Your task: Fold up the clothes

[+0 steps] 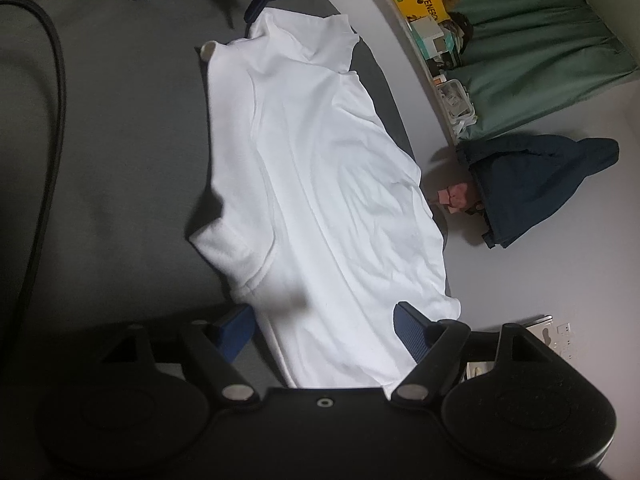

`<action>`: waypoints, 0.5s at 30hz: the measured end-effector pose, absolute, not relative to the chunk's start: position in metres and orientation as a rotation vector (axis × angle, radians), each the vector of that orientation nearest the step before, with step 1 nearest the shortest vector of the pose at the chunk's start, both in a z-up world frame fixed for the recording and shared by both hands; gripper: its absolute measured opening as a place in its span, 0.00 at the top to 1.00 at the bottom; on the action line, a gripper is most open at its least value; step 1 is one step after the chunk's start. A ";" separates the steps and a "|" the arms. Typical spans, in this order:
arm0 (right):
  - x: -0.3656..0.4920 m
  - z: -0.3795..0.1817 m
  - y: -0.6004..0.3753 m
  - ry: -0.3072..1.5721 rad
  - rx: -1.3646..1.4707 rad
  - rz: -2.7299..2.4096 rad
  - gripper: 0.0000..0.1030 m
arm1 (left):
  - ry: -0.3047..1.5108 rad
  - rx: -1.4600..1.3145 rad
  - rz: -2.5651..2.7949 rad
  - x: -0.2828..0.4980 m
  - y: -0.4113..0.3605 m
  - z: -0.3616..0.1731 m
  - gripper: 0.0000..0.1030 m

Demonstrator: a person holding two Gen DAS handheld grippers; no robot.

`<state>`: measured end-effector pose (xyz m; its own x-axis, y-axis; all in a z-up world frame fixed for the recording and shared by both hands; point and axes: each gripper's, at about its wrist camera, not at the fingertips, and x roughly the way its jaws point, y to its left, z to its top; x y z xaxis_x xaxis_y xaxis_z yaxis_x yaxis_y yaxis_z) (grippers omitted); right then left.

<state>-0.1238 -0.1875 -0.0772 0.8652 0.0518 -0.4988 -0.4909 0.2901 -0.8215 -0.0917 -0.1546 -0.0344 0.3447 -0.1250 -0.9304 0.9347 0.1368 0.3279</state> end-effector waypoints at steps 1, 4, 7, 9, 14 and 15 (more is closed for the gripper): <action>-0.123 -0.078 -0.186 0.419 -1.235 0.378 0.27 | 0.867 1.183 -0.928 -0.095 -0.154 -0.035 0.00; -0.119 -0.079 -0.185 0.429 -1.244 0.387 0.27 | 0.758 1.235 -0.886 -0.106 -0.152 -0.035 0.00; -0.116 -0.078 -0.184 0.442 -1.246 0.399 0.27 | 0.472 1.351 -0.792 -0.115 -0.147 -0.035 0.00; -0.115 -0.077 -0.183 0.441 -1.261 0.407 0.27 | 0.389 1.482 -0.792 -0.119 -0.145 -0.044 0.00; -0.118 -0.079 -0.183 0.428 -1.292 0.422 0.36 | 0.383 1.667 -0.849 -0.122 -0.161 -0.064 0.03; -0.118 -0.079 -0.184 0.427 -1.295 0.423 0.41 | 0.375 1.688 -0.839 -0.118 -0.161 -0.064 0.11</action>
